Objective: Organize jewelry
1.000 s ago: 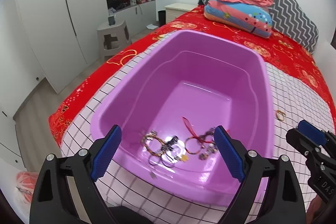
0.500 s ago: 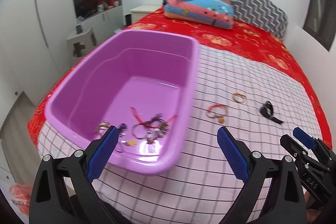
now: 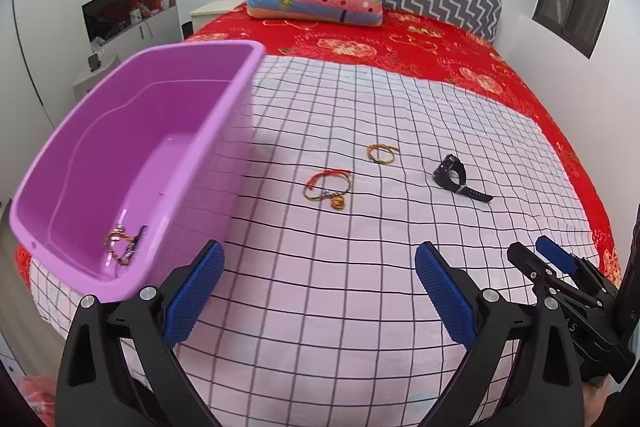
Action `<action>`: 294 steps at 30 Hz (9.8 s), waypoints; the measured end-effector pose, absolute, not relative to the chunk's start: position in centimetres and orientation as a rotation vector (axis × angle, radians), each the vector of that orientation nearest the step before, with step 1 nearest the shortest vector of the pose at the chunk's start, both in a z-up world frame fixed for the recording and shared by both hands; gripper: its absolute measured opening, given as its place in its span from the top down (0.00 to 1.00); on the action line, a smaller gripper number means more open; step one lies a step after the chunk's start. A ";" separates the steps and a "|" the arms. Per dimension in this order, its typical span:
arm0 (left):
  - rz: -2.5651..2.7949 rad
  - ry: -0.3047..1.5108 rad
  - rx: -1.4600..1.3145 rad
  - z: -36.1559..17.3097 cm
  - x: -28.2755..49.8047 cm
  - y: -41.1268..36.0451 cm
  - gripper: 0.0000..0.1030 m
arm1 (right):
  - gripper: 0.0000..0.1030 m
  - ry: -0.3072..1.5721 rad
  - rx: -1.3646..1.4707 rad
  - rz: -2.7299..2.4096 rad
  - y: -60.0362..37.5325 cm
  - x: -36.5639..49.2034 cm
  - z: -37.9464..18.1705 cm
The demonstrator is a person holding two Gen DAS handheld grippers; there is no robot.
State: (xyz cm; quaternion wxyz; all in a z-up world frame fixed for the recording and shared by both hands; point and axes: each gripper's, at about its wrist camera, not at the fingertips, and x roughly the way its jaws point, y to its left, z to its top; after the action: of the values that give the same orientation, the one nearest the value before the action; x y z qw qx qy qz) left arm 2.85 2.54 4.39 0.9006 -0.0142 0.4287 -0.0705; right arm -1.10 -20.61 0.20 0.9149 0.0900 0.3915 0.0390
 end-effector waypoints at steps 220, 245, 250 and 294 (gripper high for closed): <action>0.383 0.918 -0.206 8.9 6.0 27.1 0.07 | 0.30 0.978 -0.153 0.376 9.4 10.1 7.2; 0.387 0.922 -0.207 8.7 6.1 27.1 0.07 | 0.30 0.987 -0.147 0.369 9.4 10.3 6.8; 0.385 0.929 -0.211 8.5 6.2 27.1 0.07 | 0.30 0.987 -0.143 0.369 9.2 10.3 6.6; 0.370 0.938 -0.199 8.0 6.6 27.0 0.07 | 0.30 0.998 -0.134 0.371 9.1 10.2 5.7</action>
State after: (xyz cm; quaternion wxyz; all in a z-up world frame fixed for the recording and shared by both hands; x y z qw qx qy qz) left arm 6.63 26.95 7.99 0.8708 -0.0952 0.4488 0.1768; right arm 10.15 9.14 5.68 0.8596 -0.0637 0.4753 0.1765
